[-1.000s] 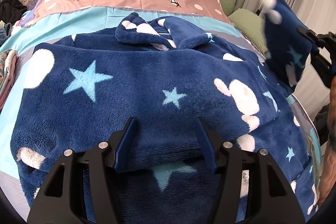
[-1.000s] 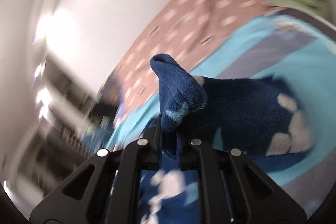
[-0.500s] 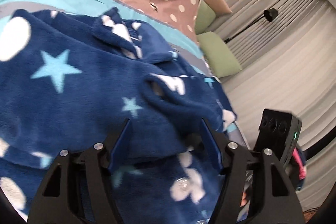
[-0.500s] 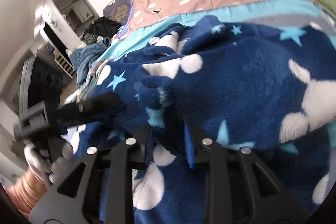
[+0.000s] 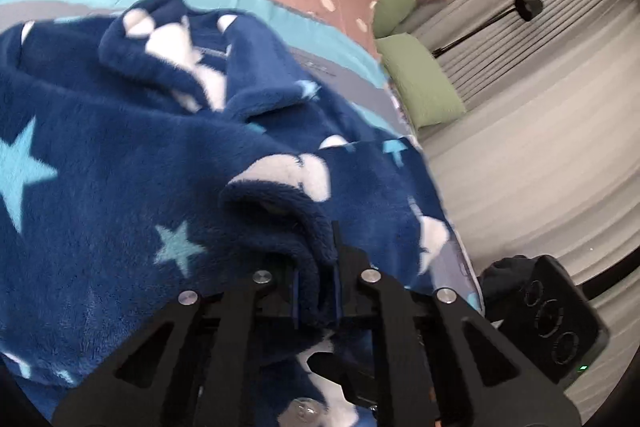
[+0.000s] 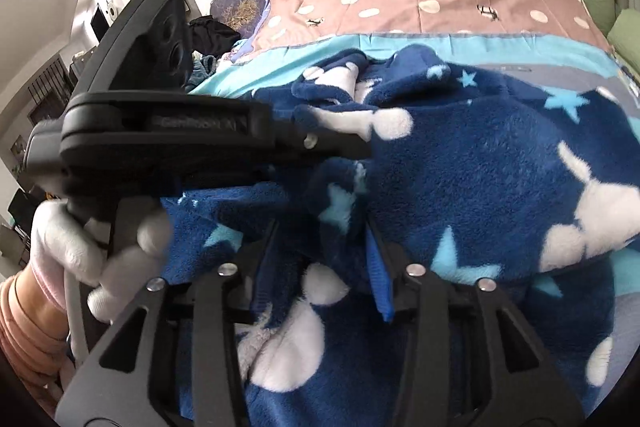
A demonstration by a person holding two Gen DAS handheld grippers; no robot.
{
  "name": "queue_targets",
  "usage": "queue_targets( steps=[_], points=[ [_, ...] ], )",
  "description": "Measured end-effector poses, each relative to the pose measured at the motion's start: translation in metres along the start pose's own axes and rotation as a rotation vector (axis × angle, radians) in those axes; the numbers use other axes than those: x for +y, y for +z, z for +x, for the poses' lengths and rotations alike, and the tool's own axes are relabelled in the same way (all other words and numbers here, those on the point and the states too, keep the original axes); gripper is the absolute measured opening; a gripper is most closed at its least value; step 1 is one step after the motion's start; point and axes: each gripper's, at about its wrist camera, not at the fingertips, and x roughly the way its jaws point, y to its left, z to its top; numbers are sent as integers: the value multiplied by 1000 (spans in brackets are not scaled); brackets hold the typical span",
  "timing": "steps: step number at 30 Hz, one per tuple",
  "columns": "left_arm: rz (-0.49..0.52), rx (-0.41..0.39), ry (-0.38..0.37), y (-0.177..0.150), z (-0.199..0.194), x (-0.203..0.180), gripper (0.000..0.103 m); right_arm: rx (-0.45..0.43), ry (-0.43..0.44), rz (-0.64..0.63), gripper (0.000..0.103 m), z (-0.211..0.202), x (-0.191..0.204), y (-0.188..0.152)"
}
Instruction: Fold small clothes
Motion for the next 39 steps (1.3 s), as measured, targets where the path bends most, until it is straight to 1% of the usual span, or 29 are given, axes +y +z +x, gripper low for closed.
queue_targets(
  steps=[3, 4, 6, 7, 8, 10, 11, 12, 14, 17, 18, 19, 20, 22, 25, 26, 27, 29, 30, 31, 33, 34, 35, 36, 37, 38, 39],
  points=[
    [70, -60, 17, 5, -23, -13, 12, -32, -17, -2, 47, -15, -6, 1],
    [91, -82, 15, 7, -35, -19, 12, -35, -21, 0, 52, -20, -8, 1],
    [127, -122, 28, 9, -54, -25, 11, -52, -40, 7, 57, -35, -16, 1],
    [150, -153, 39, 12, -67, -29, 11, -70, -70, 12, 63, -45, -22, 1],
    [162, -180, 46, 15, -80, -31, 11, -89, -104, 15, 66, -52, -28, 1],
    [168, -219, 52, 21, -104, -31, 11, -125, -191, 23, 76, -66, -40, 0],
    [177, -241, 62, 25, -118, -30, 11, -130, -247, 36, 77, -72, -50, -1],
    [185, -258, 76, 27, -126, -28, 12, -121, -282, 50, 77, -73, -59, -1],
    [196, -293, 137, 34, -146, -22, 12, -65, -361, 103, 77, -70, -80, -5],
    [163, -287, 188, 39, -152, -4, 13, 6, -401, 160, 77, -56, -100, -13],
    [148, -278, 220, 39, -151, 4, 14, 21, -401, 172, 77, -52, -102, -15],
    [135, -270, 257, 40, -148, 11, 20, 35, -398, 178, 77, -49, -104, -17],
    [121, -265, 300, 39, -146, 19, 32, 46, -396, 179, 77, -46, -104, -17],
    [88, -274, 405, 34, -145, 39, 44, 47, -402, 165, 77, -45, -103, -16],
    [50, -283, 503, 26, -150, 66, 44, 29, -400, 149, 77, -50, -100, -15],
    [36, -283, 513, 23, -151, 73, 44, 19, -397, 145, 77, -53, -98, -13],
    [28, -278, 504, 21, -154, 77, 44, 10, -386, 143, 77, -55, -96, -11],
    [32, -247, 460, 14, -149, 80, 44, -5, -349, 138, 65, -57, -92, -3],
    [46, -232, 451, 11, -143, 78, 44, -9, -325, 136, 50, -57, -89, 2],
    [70, -210, 451, 8, -133, 75, 44, -15, -300, 138, 41, -55, -85, 8],
    [106, -166, 463, -2, -116, 70, 44, -36, -266, 142, 40, -51, -79, 18],
    [124, -136, 481, -7, -105, 70, 44, -42, -255, 139, 40, -48, -76, 20],
    [137, -112, 507, -12, -95, 73, 48, -35, -245, 131, 40, -40, -73, 23],
    [161, -93, 545, -16, -85, 74, 50, -2, -254, 128, 41, -29, -74, 22],
    [221, -93, 589, -23, -76, 72, 53, 35, -270, 128, 42, -20, -76, 21],
    [268, -104, 614, -26, -72, 70, 55, 112, -311, 129, 42, -4, -80, 14],
    [301, -108, 637, -29, -70, 67, 55, 125, -316, 132, 42, 3, -82, 9]
  ],
)
